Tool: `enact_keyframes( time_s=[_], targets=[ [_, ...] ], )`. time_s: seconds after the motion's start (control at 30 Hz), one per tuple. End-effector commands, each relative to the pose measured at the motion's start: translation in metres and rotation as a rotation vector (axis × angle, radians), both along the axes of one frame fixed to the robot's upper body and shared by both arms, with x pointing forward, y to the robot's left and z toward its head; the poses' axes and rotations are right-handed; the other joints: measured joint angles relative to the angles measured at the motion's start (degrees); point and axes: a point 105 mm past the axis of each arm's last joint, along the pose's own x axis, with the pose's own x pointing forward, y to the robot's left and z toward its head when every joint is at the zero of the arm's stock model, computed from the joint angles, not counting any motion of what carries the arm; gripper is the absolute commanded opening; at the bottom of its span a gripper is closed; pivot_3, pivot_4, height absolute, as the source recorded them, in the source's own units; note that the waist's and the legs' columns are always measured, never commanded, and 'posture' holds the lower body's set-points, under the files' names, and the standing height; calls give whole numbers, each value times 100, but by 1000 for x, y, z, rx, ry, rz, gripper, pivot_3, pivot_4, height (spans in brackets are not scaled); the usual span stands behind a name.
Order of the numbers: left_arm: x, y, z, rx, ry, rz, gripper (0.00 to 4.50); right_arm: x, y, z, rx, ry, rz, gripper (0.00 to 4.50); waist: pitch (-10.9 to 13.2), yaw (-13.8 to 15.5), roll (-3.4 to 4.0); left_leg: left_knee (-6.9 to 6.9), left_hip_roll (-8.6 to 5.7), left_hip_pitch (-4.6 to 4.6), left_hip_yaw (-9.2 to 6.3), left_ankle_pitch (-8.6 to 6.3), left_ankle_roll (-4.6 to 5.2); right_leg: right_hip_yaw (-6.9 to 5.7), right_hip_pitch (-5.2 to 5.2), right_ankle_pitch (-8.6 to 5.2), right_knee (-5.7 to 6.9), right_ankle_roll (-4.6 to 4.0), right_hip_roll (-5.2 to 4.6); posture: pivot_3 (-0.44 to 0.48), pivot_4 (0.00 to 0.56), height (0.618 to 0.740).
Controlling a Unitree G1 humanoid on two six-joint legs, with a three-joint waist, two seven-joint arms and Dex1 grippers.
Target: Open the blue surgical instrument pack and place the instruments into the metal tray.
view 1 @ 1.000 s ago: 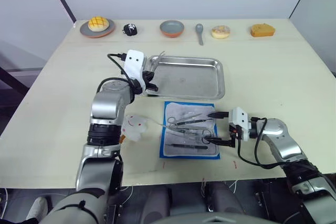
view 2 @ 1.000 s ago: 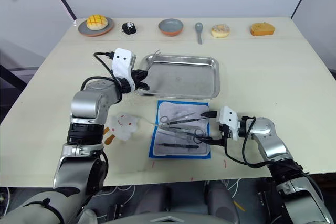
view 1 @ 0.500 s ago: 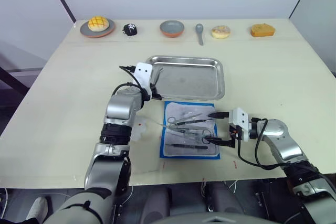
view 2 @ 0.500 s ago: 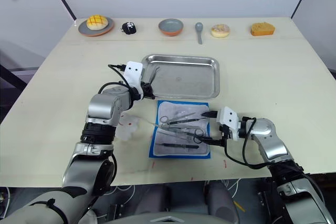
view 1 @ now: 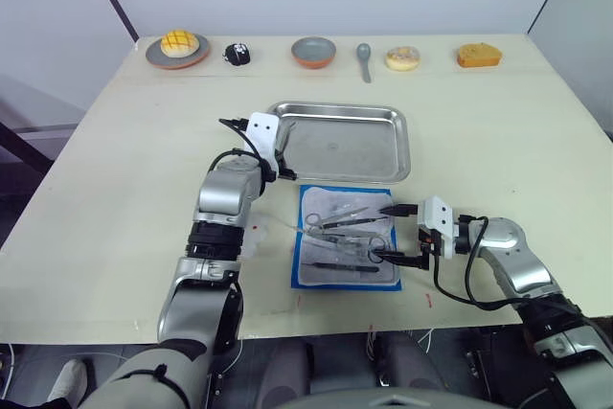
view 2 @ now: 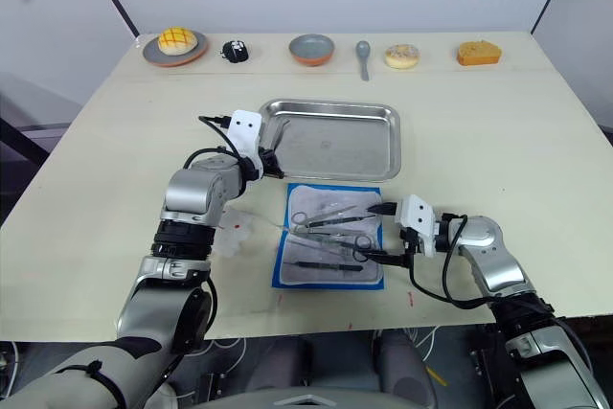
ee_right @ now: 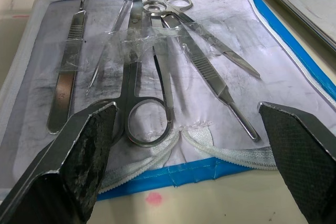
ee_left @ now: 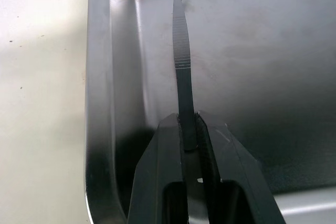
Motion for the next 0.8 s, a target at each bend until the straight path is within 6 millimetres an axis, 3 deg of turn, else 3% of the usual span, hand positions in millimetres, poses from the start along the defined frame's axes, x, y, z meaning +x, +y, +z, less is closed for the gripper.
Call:
enact_keyframes(
  time_s=[0.03,0.07,0.2,0.47,0.6,0.8],
  targets=[
    [4,-1,25,-16,-82,0,73,-14,-15,-49,-147,161,-41,4500,0,0,0,0,0,0,0,0,0,0,0,0,0,0,0,0,150,732],
    [4,-1,24,-17,-76,4,73,-14,-14,-49,-147,161,-40,4500,0,0,0,0,0,0,0,0,0,0,0,0,0,0,0,0,150,732],
    [3,-1,22,-9,-76,5,1518,-14,-14,-49,-147,160,-39,4500,0,0,0,0,0,0,0,1,-1,0,0,0,0,0,0,0,150,732],
    [7,-7,44,-26,-170,-26,1518,-13,-15,-49,-150,158,-39,4500,0,-1,0,-1,0,0,0,1,-2,0,0,0,-1,0,0,0,150,732],
    [-1,-30,61,-64,-240,-254,1518,-13,-15,-48,-148,158,-40,4500,0,-3,0,-3,0,0,1,2,-5,0,0,0,-1,0,0,0,150,732],
    [-20,-25,75,-102,-332,-522,1518,-14,-13,-49,-143,162,-38,4500,0,-7,1,-13,0,7,4,11,-21,2,0,0,-3,0,0,0,150,732]
  ],
)
